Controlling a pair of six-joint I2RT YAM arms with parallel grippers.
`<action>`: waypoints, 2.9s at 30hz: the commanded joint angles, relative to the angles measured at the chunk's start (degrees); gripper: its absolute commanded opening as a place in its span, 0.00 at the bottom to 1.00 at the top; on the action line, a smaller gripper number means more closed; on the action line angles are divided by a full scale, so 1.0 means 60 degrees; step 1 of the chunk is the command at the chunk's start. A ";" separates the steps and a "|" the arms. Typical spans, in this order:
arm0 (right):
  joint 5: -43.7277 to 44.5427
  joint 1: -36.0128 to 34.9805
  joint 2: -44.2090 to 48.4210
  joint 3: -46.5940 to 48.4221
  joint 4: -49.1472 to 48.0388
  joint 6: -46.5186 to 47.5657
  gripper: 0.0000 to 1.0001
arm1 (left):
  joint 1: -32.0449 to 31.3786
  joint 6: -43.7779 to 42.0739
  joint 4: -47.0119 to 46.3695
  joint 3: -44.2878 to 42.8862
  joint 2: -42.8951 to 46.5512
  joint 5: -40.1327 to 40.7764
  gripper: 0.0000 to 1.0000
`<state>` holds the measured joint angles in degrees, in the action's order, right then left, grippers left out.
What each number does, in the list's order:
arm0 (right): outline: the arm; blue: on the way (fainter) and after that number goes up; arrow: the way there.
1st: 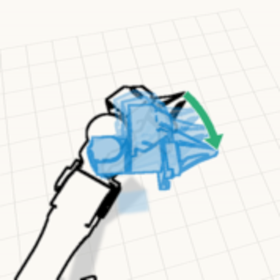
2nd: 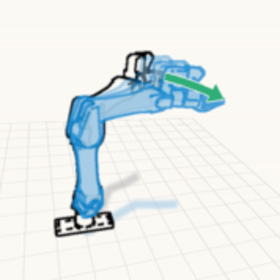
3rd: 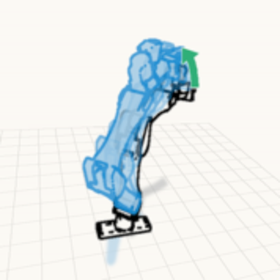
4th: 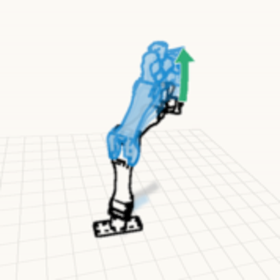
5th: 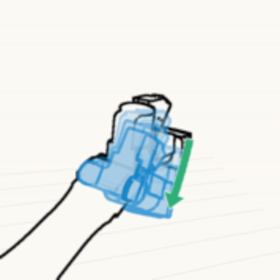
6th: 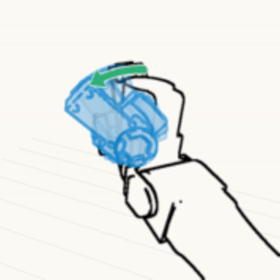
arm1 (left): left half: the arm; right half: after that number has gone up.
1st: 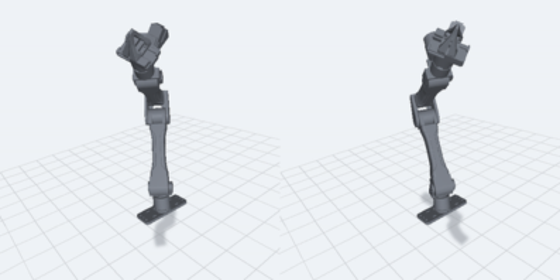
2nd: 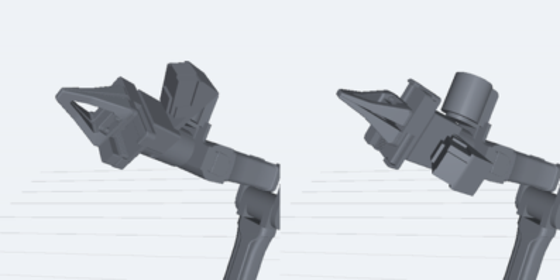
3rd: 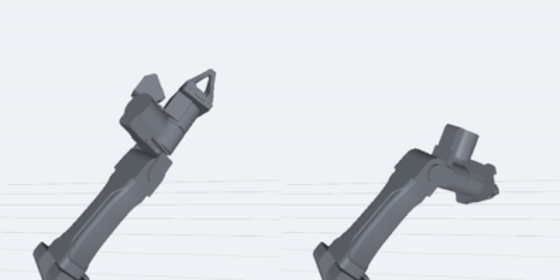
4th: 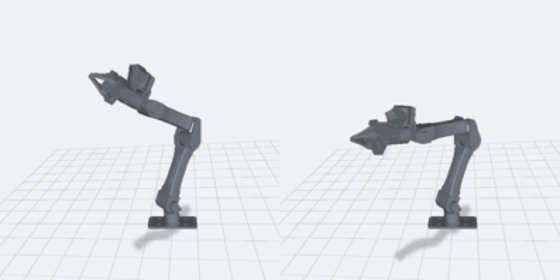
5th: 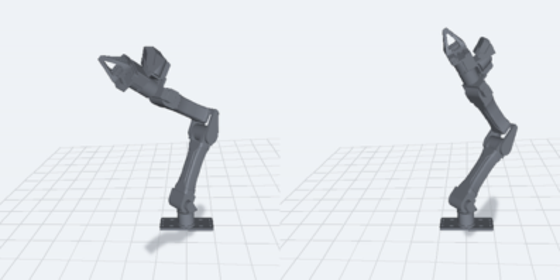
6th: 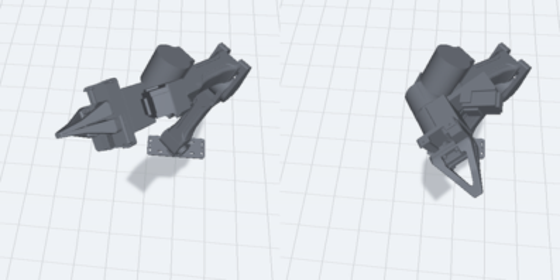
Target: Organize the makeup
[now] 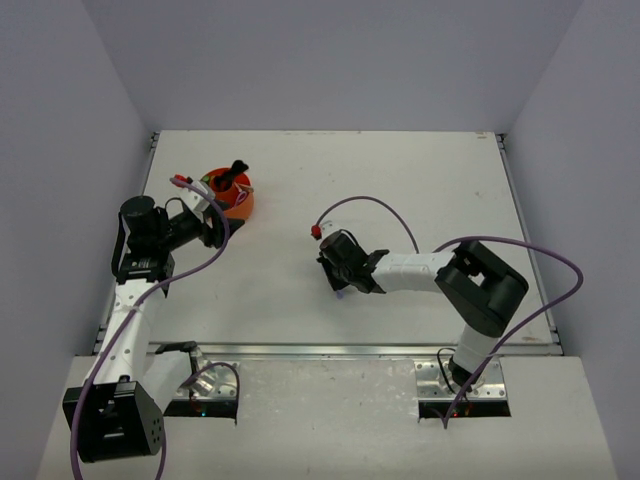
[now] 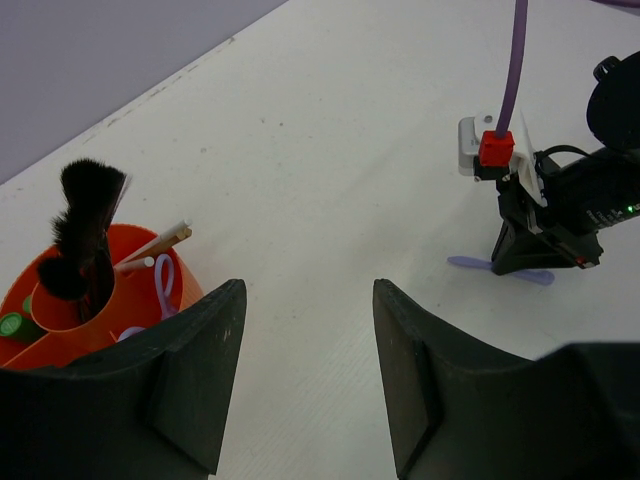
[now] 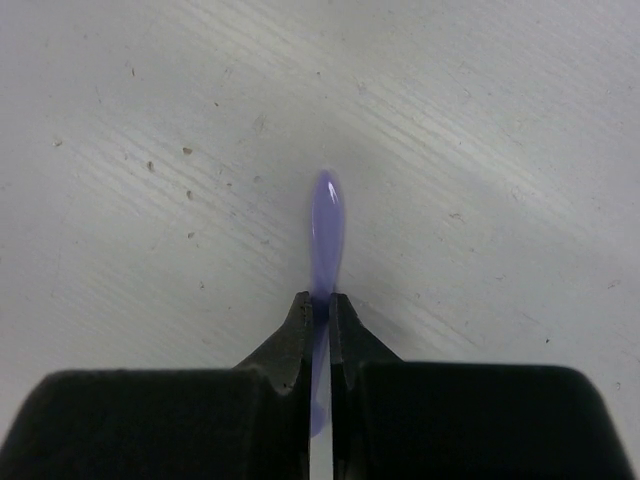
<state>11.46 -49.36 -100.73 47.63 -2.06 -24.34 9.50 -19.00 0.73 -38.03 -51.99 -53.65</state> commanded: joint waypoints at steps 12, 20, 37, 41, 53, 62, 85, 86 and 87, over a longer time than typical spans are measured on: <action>-0.0206 -0.0070 0.0965 -0.0604 -0.0768 0.0365 0.00 | 0.0087 -0.0011 -0.0137 -0.0188 0.0028 -0.0199 0.52; -0.0387 -0.0064 0.1400 -0.0728 -0.1066 0.0460 0.00 | 0.0087 0.0014 -0.0137 -0.0150 -0.0018 -0.0258 0.52; 0.1159 -0.0684 0.1520 0.0522 -0.3314 0.1848 0.00 | -0.0364 0.5576 -0.2158 0.0022 -0.0705 -0.0622 0.75; 0.1310 -0.0830 0.1167 0.1089 -0.4010 0.2102 0.00 | -0.0618 0.6377 -0.2196 0.0110 -0.1091 0.0212 0.75; 0.0990 -0.1016 0.0416 0.2066 -0.4156 0.2370 0.00 | -0.1480 0.7838 -0.3489 0.0890 -0.1724 0.1895 0.76; 0.0990 -0.1086 0.0324 0.2224 -0.4257 0.2332 0.00 | -0.2323 0.8185 -0.3798 0.0765 -0.2718 0.2922 0.76; 0.1136 -0.1184 -0.0064 0.2564 -0.4052 0.2138 0.00 | -0.2755 0.9305 -0.4590 0.0626 -0.3354 0.3932 0.51; 0.1136 -0.1191 -0.0071 0.2578 -0.4038 0.2138 0.00 | -0.2782 0.9319 -0.4604 0.0612 -0.3403 0.3945 0.50; 0.1136 -0.1178 -0.0085 0.2565 -0.4037 0.2138 0.00 | -0.2798 0.9334 -0.4591 0.0598 -0.3433 0.3919 0.49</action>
<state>16.71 -55.98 -101.23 60.27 -24.25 -10.98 -6.23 35.43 -23.67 -32.21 -71.81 -30.61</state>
